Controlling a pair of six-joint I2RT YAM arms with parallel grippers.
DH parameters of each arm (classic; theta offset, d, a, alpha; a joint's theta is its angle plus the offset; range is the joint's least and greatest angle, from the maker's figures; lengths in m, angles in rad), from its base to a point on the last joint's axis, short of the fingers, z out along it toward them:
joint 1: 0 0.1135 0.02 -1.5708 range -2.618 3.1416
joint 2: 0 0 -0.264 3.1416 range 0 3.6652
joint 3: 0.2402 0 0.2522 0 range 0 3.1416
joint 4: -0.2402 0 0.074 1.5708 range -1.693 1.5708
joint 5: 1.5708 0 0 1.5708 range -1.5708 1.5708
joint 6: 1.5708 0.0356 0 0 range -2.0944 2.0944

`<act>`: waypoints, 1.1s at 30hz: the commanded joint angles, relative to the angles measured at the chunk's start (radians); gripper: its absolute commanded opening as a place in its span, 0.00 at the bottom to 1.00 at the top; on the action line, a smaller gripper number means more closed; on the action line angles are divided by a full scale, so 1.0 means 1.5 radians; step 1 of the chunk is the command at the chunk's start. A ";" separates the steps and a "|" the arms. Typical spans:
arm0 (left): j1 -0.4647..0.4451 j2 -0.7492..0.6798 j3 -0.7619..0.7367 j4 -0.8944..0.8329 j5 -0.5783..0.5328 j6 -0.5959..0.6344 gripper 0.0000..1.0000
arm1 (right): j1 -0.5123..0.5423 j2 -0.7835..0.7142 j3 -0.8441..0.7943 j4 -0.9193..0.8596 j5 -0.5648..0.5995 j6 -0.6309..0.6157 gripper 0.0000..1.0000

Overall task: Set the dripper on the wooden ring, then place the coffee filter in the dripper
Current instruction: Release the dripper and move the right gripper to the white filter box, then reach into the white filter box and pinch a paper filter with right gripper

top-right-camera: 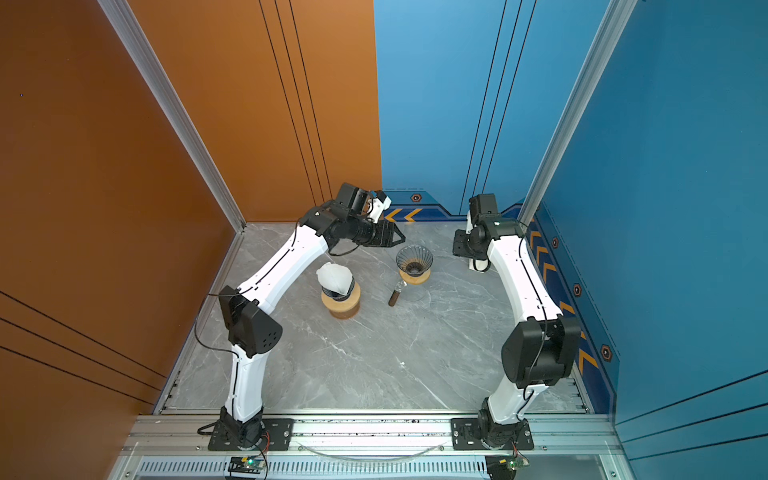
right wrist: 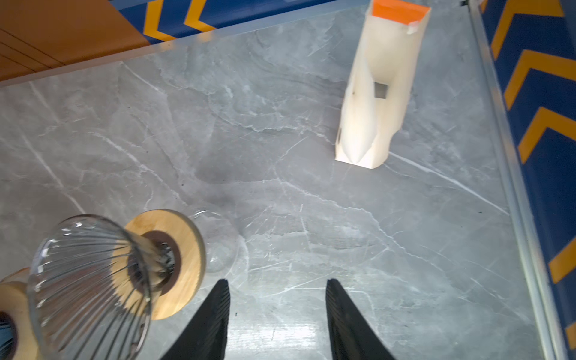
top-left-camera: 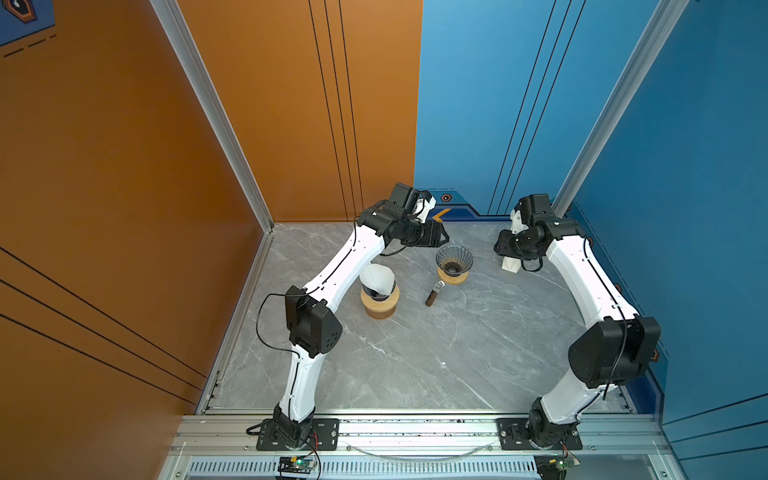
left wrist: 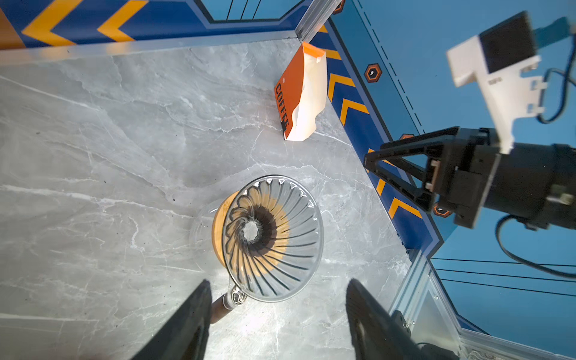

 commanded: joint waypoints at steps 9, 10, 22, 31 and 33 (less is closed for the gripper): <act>-0.051 -0.115 -0.170 0.075 -0.099 0.071 0.91 | -0.048 0.015 -0.128 0.230 0.071 -0.099 0.45; -0.054 -0.125 -0.190 0.092 -0.099 0.067 0.93 | -0.052 0.024 -0.125 0.238 0.073 -0.103 0.44; -0.053 -0.212 -0.371 0.206 -0.111 0.031 0.98 | -0.085 0.137 -0.074 0.299 0.082 -0.116 0.34; -0.048 -0.225 -0.388 0.206 -0.114 0.029 0.98 | -0.099 0.213 -0.026 0.307 0.087 -0.115 0.32; -0.047 -0.226 -0.388 0.205 -0.112 0.029 0.98 | -0.102 0.227 -0.018 0.308 0.087 -0.113 0.32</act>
